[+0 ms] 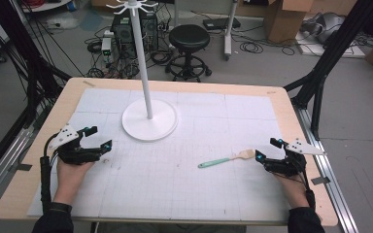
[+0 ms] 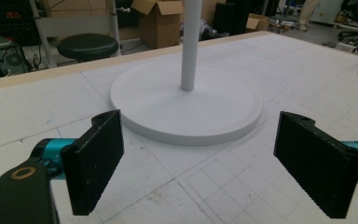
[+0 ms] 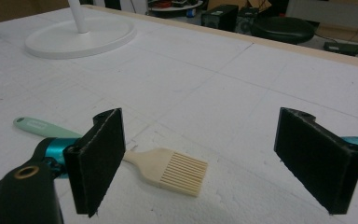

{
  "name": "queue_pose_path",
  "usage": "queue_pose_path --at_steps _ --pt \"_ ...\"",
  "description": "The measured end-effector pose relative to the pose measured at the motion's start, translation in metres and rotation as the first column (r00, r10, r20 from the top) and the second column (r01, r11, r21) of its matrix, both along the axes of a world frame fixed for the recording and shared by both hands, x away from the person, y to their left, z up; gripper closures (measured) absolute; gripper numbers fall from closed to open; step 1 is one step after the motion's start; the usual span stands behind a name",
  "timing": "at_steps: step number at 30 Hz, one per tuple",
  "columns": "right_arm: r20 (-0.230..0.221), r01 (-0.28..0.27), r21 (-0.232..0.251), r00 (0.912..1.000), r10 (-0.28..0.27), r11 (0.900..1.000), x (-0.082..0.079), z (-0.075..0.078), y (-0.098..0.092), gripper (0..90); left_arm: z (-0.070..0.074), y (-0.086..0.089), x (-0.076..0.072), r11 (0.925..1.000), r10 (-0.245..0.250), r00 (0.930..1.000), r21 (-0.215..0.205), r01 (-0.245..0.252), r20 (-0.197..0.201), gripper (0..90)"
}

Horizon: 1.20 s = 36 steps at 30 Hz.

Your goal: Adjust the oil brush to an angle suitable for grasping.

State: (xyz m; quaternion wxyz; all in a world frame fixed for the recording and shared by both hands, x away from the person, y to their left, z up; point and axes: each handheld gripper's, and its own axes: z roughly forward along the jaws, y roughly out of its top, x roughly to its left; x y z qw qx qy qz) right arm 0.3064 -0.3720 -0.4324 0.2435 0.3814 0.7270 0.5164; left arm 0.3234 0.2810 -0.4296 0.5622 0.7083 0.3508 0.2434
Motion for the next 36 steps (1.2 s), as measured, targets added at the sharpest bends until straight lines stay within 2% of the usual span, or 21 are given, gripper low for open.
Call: queue_pose_path --at_steps 6,10,14,16,18,29,36 --pt "0.005 -0.017 -0.004 0.9998 0.017 1.0 0.001 0.003 -0.002 16.0 0.0 -0.001 0.0 1.0 -0.003 1.0 0.008 0.003 -0.005 16.4" --pt "0.003 -0.028 -0.009 0.9996 0.028 1.0 0.002 0.004 -0.001 16.4 -0.001 -0.003 0.0 0.9995 -0.012 0.9999 0.028 0.012 -0.006 16.4" --pt "-0.005 -0.081 -0.035 0.9967 0.081 0.996 0.003 0.007 0.006 16.9 -0.001 -0.003 0.0 0.9995 -0.017 0.9998 0.027 0.017 -0.007 16.5" --pt "-0.005 -0.089 -0.043 0.996 0.089 0.995 0.003 0.007 0.008 16.9 -0.001 -0.003 0.0 0.9995 -0.016 0.9999 0.029 0.016 -0.006 16.5" --pt "-0.006 -0.121 -0.059 0.9927 0.12 0.991 0.005 0.009 0.013 16.8 -0.001 -0.003 0.0 0.9995 -0.016 0.9998 0.027 0.017 -0.007 16.5" --pt "0.0 -0.147 -0.077 0.989 0.148 0.986 0.022 0.018 0.025 17.1 0.0 -0.002 -0.002 0.9991 -0.017 0.9998 0.038 0.018 -0.011 16.5" --pt "-0.028 -0.168 -0.089 0.9857 0.166 0.982 0.029 0.017 0.029 17.5 -0.001 -0.003 -0.001 0.999 -0.021 0.9997 0.039 0.021 -0.011 16.5"
